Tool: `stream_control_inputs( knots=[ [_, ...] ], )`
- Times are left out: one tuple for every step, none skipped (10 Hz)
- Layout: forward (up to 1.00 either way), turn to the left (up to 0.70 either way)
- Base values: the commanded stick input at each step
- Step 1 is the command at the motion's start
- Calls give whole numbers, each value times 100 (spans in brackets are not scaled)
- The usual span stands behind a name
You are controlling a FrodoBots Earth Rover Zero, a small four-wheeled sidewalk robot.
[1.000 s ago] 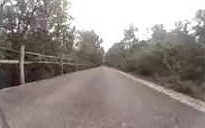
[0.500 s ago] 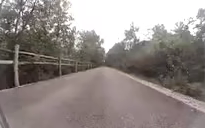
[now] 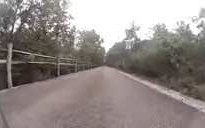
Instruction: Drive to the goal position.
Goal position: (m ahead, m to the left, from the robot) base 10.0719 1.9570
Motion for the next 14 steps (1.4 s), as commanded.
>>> stream_control_inputs(
  knots=[
    [70,0],
    [70,0],
    [70,0],
    [70,0],
    [70,0],
    [70,0],
    [70,0],
    [70,0],
    [70,0],
    [70,0],
    [70,0],
    [70,0],
    [70,0],
    [70,0]
  ],
)
